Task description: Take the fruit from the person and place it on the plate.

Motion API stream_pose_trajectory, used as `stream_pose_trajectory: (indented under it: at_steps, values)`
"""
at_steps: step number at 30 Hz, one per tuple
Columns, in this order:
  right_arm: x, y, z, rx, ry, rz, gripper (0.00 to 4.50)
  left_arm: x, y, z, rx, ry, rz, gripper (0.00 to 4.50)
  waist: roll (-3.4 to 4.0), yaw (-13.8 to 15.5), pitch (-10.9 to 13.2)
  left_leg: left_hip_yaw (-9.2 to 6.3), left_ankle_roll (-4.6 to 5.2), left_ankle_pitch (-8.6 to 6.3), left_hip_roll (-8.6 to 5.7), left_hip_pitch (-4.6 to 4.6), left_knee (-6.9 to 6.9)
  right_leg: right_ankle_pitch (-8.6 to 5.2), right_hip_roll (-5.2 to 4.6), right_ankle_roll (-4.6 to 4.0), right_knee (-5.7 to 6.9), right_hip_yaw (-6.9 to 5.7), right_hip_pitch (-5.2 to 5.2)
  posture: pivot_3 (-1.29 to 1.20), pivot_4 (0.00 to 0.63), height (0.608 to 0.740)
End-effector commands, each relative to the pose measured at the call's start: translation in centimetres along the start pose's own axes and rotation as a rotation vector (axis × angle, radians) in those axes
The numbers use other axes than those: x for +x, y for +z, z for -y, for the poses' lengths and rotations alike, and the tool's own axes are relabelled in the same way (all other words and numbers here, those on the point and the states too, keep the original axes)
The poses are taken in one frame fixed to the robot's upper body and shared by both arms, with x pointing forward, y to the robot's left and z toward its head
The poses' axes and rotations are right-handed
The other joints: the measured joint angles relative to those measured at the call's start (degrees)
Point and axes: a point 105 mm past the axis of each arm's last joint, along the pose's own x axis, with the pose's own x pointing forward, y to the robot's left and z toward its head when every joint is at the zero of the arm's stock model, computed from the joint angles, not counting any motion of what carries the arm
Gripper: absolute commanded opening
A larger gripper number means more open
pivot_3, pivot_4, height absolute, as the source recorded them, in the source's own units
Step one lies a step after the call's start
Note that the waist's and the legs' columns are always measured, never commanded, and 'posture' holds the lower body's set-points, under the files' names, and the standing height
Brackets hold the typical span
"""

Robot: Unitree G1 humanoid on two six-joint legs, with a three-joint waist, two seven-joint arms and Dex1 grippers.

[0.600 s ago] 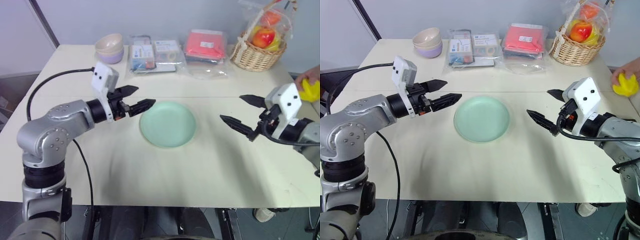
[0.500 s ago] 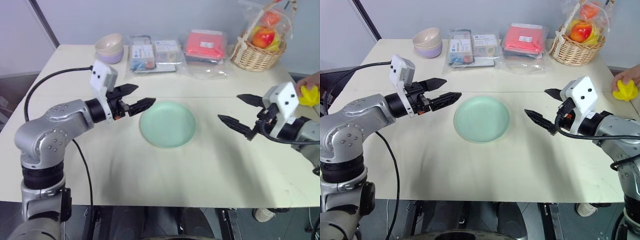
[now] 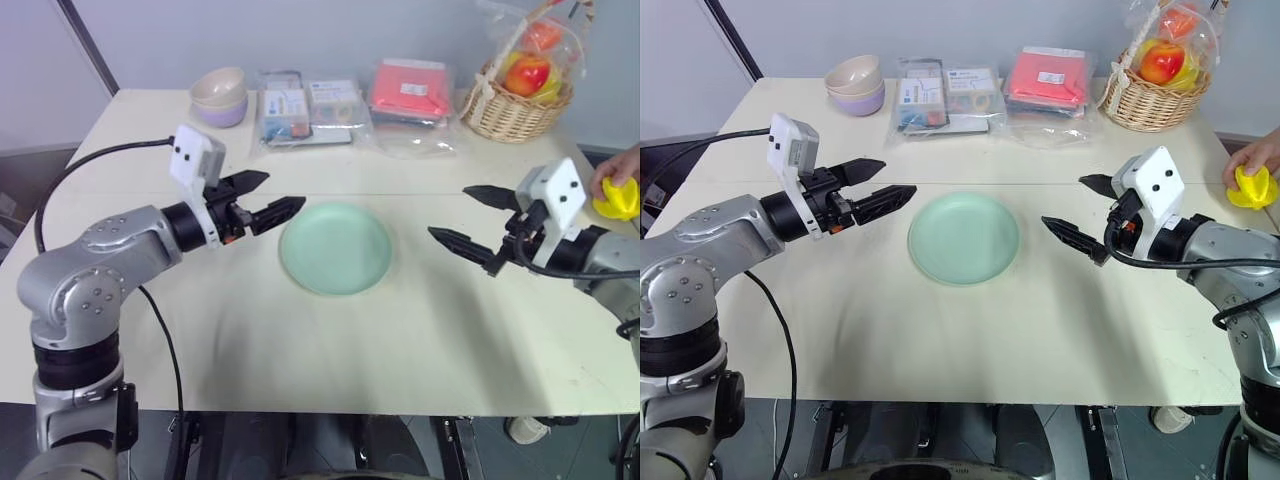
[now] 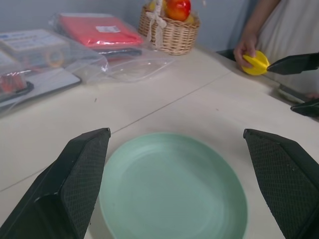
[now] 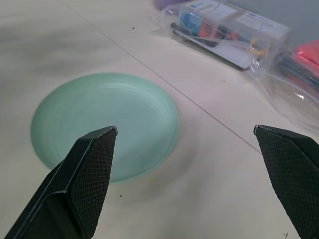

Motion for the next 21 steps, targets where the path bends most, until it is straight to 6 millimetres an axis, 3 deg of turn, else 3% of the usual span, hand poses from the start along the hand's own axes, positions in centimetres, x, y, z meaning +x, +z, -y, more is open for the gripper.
stream_pose_trajectory:
  at_steps: [1, 21]
  values:
    - [-0.15, 0.94, 0.13, -0.04, -0.003, 0.03, 4.5, -0.62, 1.18, 0.39, 0.044, 0.003, 0.043, 4.47, 0.0, 0.0, 0.0, 0.0, 0.0, 0.0, 0.0, 0.0, 0.0, 0.0, -0.01, 0.0, 0.0, 0.0, 0.0, 0.0, 0.15, 0.74]
    - [-0.06, 0.99, 0.29, -0.055, 0.008, 0.028, 4.5, -0.48, 1.03, 0.58, 0.046, -0.012, 0.038, 4.47, 0.0, 0.0, 0.0, 0.0, 0.01, 0.0, 0.0, 0.0, -0.02, 0.0, 0.0, 0.0, -0.01, 0.0, -0.01, 0.0, 0.15, 0.74]
